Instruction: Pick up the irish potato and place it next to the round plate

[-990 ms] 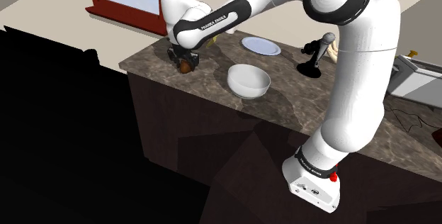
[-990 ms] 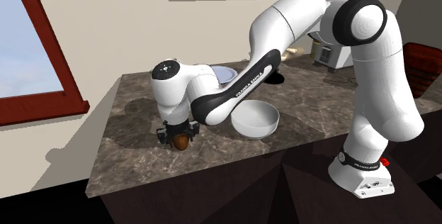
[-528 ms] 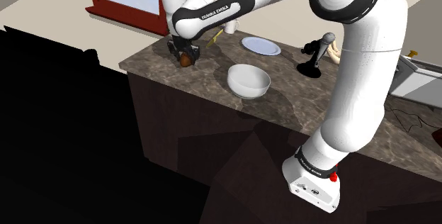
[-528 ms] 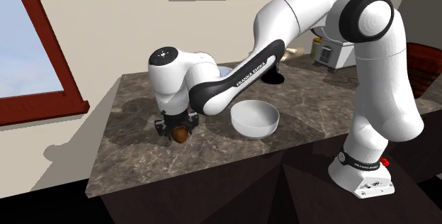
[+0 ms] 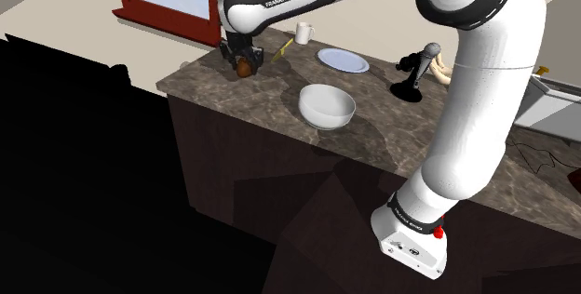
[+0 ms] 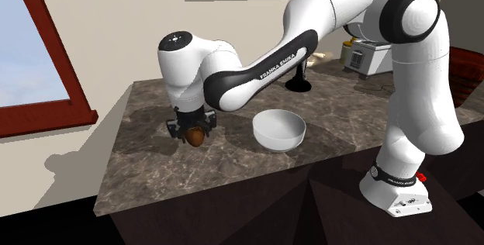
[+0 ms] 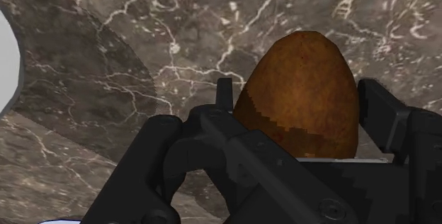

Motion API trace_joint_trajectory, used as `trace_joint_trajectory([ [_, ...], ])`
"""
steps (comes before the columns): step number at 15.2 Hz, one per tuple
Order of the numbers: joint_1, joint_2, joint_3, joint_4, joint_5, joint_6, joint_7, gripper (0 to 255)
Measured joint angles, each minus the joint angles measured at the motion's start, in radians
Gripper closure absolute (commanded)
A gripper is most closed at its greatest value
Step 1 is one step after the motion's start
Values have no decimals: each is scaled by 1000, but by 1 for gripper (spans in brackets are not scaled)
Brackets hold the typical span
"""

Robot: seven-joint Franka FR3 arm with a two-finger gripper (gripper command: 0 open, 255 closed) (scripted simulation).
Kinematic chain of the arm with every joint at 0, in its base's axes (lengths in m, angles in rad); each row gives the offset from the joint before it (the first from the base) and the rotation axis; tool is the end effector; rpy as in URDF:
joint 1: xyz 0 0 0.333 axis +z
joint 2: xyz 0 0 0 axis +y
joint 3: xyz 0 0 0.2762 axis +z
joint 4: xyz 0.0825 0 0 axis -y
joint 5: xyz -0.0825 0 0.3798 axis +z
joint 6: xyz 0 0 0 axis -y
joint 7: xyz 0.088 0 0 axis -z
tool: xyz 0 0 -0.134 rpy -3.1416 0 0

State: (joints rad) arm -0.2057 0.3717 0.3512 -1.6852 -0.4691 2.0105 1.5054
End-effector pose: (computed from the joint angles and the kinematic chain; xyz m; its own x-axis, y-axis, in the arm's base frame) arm 0.6373 0.0403 0.3344 0.3775 -0.8807 0.2860 -0.9244 -0.3765 0.0609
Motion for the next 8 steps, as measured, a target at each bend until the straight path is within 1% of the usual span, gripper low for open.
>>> trace_joint_trajectory([
  [8,0,-31,9,61,25,-85,-36,255],
])
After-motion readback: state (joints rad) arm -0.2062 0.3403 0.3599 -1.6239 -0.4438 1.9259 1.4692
